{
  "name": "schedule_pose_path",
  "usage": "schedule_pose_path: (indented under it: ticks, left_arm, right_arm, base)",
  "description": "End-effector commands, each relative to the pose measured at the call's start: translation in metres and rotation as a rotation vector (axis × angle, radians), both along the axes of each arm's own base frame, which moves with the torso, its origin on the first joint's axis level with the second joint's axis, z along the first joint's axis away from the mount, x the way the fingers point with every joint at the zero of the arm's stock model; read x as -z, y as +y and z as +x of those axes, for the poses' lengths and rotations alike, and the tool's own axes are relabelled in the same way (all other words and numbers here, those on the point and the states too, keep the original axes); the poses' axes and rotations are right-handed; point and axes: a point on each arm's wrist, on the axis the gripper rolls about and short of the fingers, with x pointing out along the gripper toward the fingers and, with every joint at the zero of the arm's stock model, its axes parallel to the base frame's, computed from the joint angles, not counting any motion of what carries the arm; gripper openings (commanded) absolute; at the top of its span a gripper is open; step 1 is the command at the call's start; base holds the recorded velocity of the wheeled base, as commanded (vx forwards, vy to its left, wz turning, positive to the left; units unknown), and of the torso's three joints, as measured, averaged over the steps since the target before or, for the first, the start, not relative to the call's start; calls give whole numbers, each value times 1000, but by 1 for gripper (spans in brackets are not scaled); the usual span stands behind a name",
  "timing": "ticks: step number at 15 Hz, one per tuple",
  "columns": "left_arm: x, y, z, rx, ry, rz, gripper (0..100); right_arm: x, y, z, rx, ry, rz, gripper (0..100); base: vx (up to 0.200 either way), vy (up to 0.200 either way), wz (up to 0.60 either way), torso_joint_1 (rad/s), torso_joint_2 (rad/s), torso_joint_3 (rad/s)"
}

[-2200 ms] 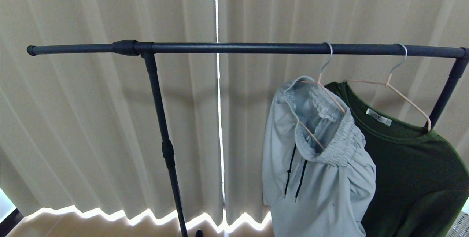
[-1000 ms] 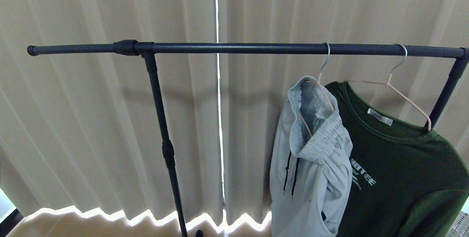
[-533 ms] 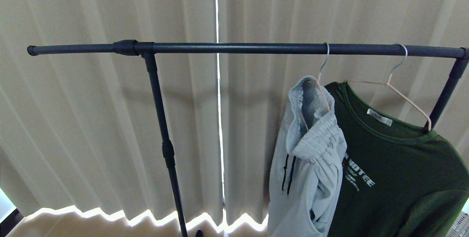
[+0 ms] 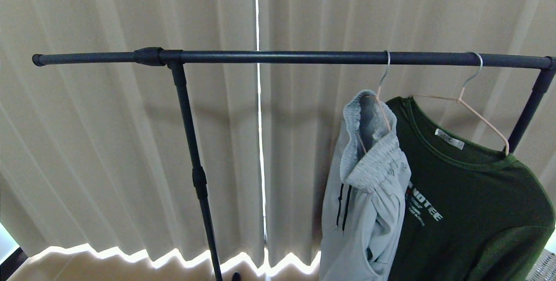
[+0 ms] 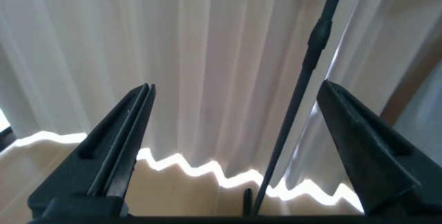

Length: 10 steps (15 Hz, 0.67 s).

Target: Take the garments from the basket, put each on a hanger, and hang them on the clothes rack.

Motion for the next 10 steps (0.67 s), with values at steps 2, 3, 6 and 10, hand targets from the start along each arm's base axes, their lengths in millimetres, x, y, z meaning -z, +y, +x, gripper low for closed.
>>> schedule_pose_path:
  ticks: [2, 3, 6, 10]
  left_arm:
    - [0, 0, 0, -1, -6, -19, 100]
    - [0, 0, 0, 0, -6, -19, 100]
    - [0, 0, 0, -1, -6, -19, 100]
    - [0, 0, 0, -1, -6, -17, 100]
  right_arm:
    - [0, 0, 0, 4, 0, 22, 100]
    - [0, 0, 0, 9, 0, 22, 100]
    - [0, 0, 0, 13, -5, 60, 100]
    - [0, 0, 0, 22, -6, 68, 100]
  base:
    - [0, 0, 0, 0, 0, 0]
    - [0, 0, 0, 0, 0, 0]
    - [0, 0, 0, 0, 0, 0]
    - [0, 0, 0, 0, 0, 0]
